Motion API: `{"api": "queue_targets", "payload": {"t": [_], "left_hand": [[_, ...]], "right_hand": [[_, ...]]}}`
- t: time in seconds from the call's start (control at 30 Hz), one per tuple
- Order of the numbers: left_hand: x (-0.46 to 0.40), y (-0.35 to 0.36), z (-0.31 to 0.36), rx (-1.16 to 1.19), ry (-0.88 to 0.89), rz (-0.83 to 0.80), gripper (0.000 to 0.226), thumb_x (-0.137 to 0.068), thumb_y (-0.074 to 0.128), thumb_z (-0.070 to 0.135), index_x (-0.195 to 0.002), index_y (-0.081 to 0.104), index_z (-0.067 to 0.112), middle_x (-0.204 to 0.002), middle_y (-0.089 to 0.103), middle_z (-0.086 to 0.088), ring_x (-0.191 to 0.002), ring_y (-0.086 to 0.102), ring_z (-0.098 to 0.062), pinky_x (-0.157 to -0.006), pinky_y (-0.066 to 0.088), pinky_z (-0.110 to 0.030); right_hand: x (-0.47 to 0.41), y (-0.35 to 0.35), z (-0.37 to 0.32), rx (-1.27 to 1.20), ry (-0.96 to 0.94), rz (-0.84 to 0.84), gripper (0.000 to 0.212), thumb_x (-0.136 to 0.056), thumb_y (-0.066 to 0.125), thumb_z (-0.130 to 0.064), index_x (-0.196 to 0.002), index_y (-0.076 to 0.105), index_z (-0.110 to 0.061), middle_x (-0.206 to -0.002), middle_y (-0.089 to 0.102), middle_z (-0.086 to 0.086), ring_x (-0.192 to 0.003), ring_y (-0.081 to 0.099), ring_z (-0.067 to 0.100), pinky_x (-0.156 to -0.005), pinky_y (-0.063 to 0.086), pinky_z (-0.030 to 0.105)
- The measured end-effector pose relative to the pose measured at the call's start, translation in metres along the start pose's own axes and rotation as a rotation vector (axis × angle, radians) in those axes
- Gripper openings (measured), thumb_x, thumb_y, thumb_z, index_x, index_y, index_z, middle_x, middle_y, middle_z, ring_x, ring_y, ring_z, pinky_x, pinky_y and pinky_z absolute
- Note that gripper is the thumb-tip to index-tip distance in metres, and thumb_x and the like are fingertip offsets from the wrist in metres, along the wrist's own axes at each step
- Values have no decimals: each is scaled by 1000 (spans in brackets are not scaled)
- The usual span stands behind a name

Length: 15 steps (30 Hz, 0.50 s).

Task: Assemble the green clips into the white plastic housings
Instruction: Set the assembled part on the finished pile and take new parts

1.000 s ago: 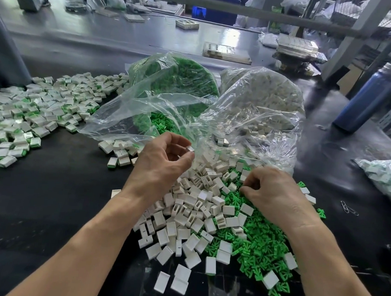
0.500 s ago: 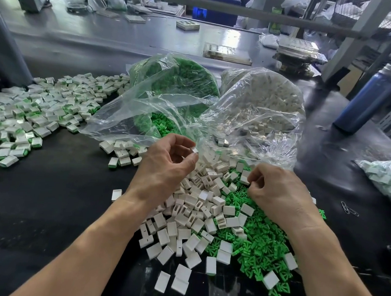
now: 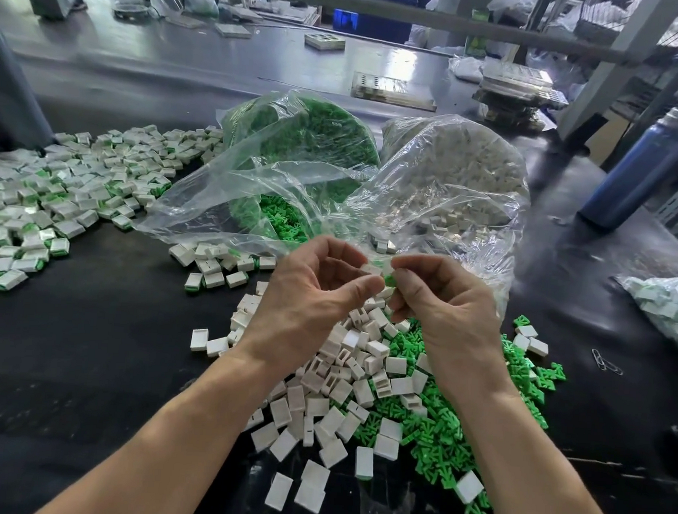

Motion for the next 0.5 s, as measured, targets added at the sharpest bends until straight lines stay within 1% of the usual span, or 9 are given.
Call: {"api": "queue_targets", "payload": {"t": [0.13, 0.23, 0.3, 0.37, 0.4, 0.43, 0.5], "left_hand": [[-1, 0, -4, 69, -12, 16, 27, -82, 83, 23, -100, 67, 13, -83, 74, 0, -74, 71, -15, -64, 57, -21], [-1, 0, -5, 109, -18, 20, 28, -80, 82, 25, -100, 67, 11, -82, 74, 0, -73, 71, -18, -67, 59, -25], [-2, -1, -5, 150, -19, 25, 27, -80, 81, 24, -98, 67, 11, -82, 74, 1, -75, 72, -17, -70, 61, -28], [-2, -1, -5, 179, -9, 25, 26, -80, 81, 24, -98, 67, 12, -81, 74, 3, -75, 72, -16, -70, 62, -28], [-2, -1, -4, 181, -1, 22, 26, -79, 81, 25, -97, 67, 12, -81, 74, 3, -75, 73, -15, -70, 62, -28], [-1, 0, -3, 181, 6, 20, 27, -79, 81, 26, -97, 67, 12, -81, 74, 3, -75, 72, -16, -69, 62, -28], [0, 1, -3, 179, 12, 20, 27, -78, 81, 27, -96, 67, 13, -81, 74, 2, -74, 72, -18, -69, 62, -28]], "right_hand": [[1, 4, 0, -34, 4, -13, 11, -97, 66, 0, -102, 73, -6, -73, 71, 4, -64, 66, 16, -61, 55, 21], [1, 7, 1, -42, 6, -22, 10, -97, 66, -2, -102, 73, -5, -74, 71, 6, -65, 66, 19, -60, 55, 23], [3, 7, 2, -57, 15, -37, 12, -97, 68, -12, -105, 74, -5, -78, 73, 8, -67, 67, 21, -62, 57, 26], [4, 9, 4, -69, 37, -69, 25, -92, 72, -23, -108, 74, -5, -83, 75, 10, -69, 68, 22, -64, 59, 29], [4, 10, 4, -62, 46, -81, 29, -89, 74, -26, -109, 74, -5, -84, 75, 11, -70, 69, 22, -64, 60, 30], [4, 10, 4, -55, 48, -90, 29, -87, 76, -26, -108, 74, -6, -84, 76, 11, -69, 69, 22, -64, 60, 30], [4, 9, 4, -50, 40, -81, 20, -90, 76, -18, -106, 75, -5, -83, 76, 12, -68, 69, 21, -64, 59, 28]]}}
Point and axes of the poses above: each hand's wrist, its own x-axis away from the middle knuckle, its own y-axis out of the palm, z = x × y, the point moved 6 cm from there along -x, towards the middle knuckle
